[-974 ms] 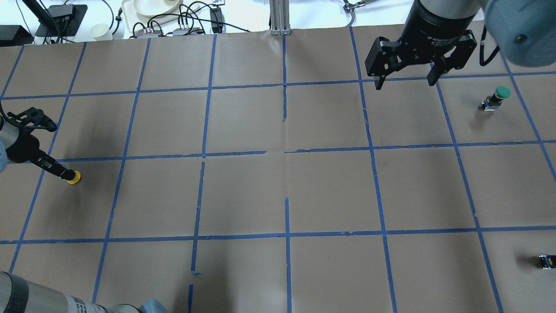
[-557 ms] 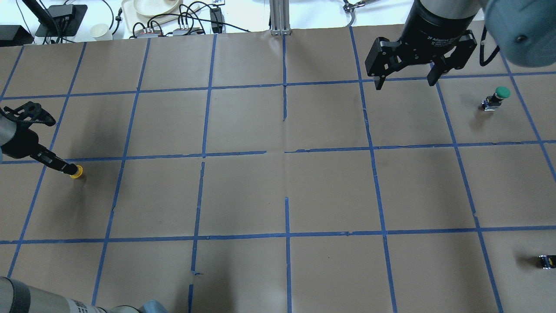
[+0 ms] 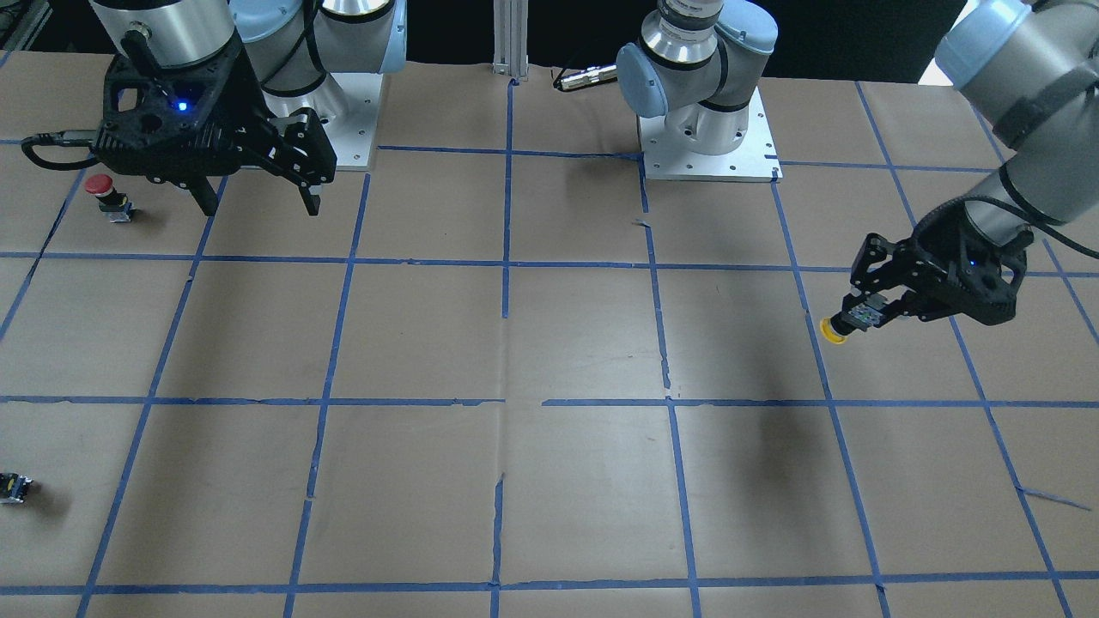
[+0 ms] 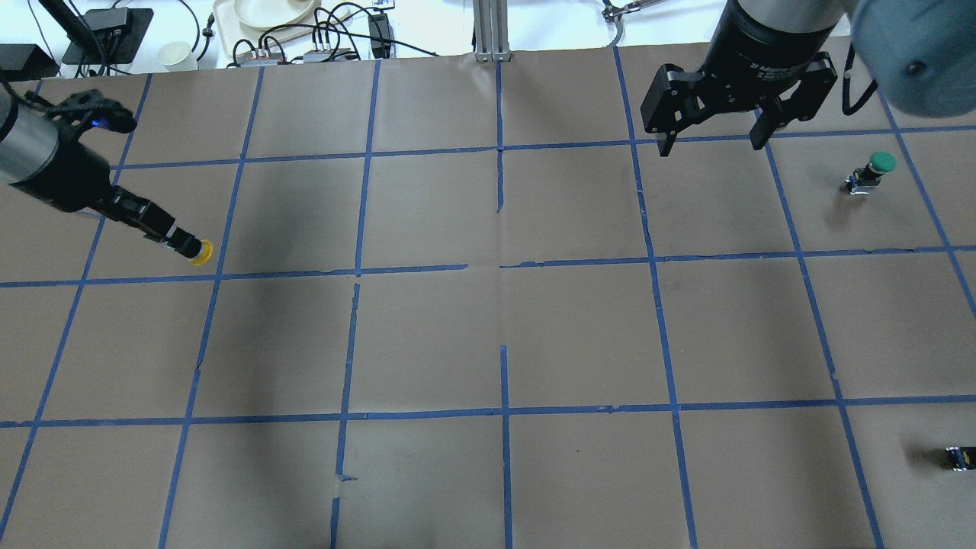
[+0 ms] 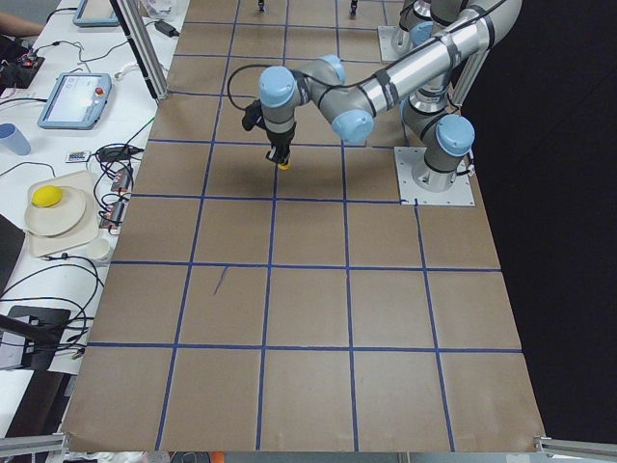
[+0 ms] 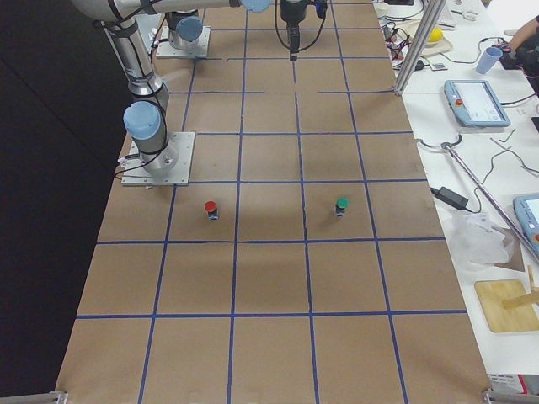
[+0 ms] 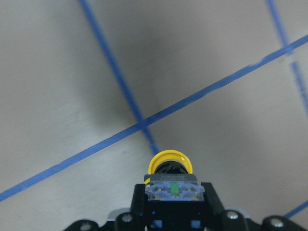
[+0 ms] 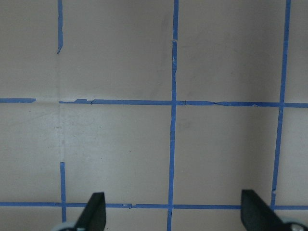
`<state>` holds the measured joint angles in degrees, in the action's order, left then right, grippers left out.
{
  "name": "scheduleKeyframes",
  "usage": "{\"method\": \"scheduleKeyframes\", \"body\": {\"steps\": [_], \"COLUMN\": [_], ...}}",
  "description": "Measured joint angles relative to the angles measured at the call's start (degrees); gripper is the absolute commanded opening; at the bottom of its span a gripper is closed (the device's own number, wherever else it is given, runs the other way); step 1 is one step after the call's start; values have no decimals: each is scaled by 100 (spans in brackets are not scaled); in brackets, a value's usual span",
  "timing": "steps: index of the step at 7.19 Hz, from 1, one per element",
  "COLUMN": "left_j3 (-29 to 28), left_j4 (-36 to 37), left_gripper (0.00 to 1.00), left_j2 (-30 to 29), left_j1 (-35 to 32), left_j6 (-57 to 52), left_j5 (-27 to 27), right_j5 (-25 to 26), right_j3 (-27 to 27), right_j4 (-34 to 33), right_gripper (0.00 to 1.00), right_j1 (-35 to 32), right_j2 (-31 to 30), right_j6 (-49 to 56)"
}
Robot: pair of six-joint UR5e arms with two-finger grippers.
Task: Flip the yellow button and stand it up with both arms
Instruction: 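Lift the yellow button with the left gripper toward the right gripper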
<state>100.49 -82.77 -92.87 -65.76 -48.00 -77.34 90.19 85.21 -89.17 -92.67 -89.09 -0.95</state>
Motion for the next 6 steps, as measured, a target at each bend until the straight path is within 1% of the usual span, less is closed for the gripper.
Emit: {"method": "scheduleKeyframes", "body": {"steps": [1,2,3,4,5,6], "left_j3": [-126,-188,-195,-169,-138,-123], "left_j4": [-512,-978,-1356,-1661,-1826,-1907], "left_gripper": [6,5,5,5,3,2], "left_j2": [270,484,604,663,705,762], "left_j1": [-253,-380,-426,-452,-538,-747], "left_j6": [457,789,978,1201,1458,1759], "left_j5": [379,1012,1733,2553,3276,3882], "right_j5": [-1,-43,-226,-727,-1490,-2234], "right_j3": [-35,-95,-167,-239,-276,-278], "right_j4": [-1,9,103,454,965,1428], "right_gripper": [100,100,100,100,100,100], "right_j1": [24,134,333,584,827,1002], "right_j2": [1,-1,-4,-8,-14,-26], "right_j6": [3,8,20,35,51,63]}}
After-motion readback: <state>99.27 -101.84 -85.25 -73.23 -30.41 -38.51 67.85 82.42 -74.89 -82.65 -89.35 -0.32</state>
